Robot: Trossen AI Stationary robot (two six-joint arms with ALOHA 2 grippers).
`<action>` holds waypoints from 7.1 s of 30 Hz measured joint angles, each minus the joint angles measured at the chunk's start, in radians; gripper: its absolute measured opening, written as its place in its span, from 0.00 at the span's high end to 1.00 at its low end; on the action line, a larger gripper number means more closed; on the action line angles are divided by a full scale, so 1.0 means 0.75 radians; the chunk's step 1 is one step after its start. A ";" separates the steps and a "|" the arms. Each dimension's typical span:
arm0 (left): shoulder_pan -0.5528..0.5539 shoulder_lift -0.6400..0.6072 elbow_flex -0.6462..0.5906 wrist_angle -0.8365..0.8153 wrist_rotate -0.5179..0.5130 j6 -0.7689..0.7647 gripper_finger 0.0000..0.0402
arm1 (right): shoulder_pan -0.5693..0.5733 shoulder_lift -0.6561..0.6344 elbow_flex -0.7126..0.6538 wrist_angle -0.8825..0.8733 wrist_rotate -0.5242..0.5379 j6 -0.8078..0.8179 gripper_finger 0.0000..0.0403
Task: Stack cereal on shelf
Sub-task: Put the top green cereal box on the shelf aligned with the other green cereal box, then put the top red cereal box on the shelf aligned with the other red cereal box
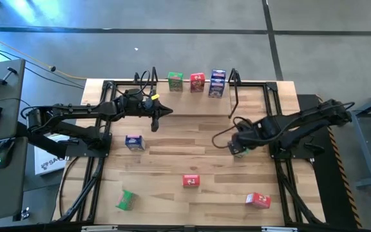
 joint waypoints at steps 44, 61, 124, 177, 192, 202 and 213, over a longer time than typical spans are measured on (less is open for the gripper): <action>0.008 0.000 0.000 0.022 -0.007 0.030 0.98 | -0.017 0.402 0.139 -0.169 0.310 0.190 0.62; 0.028 0.000 0.001 0.065 0.040 -0.060 0.98 | -0.441 0.610 0.304 0.895 0.056 -1.615 0.62; -0.174 0.656 0.941 -1.166 -0.147 0.436 0.29 | 0.042 0.027 -0.408 1.680 0.568 -1.865 0.94; 0.218 0.725 1.235 -1.427 -0.302 0.790 0.59 | 0.049 0.029 -0.412 1.677 0.553 -1.910 0.94; 0.230 0.769 1.234 -1.385 -0.332 0.792 0.43 | 0.049 0.029 -0.413 1.678 0.531 -1.910 0.94; 0.226 0.722 1.234 -1.266 -0.471 0.838 0.39 | 0.049 0.029 -0.413 1.678 0.524 -1.910 0.94; 0.154 0.466 1.028 -1.225 -0.126 0.618 0.63 | 0.050 0.040 -0.413 1.646 0.528 -1.910 0.94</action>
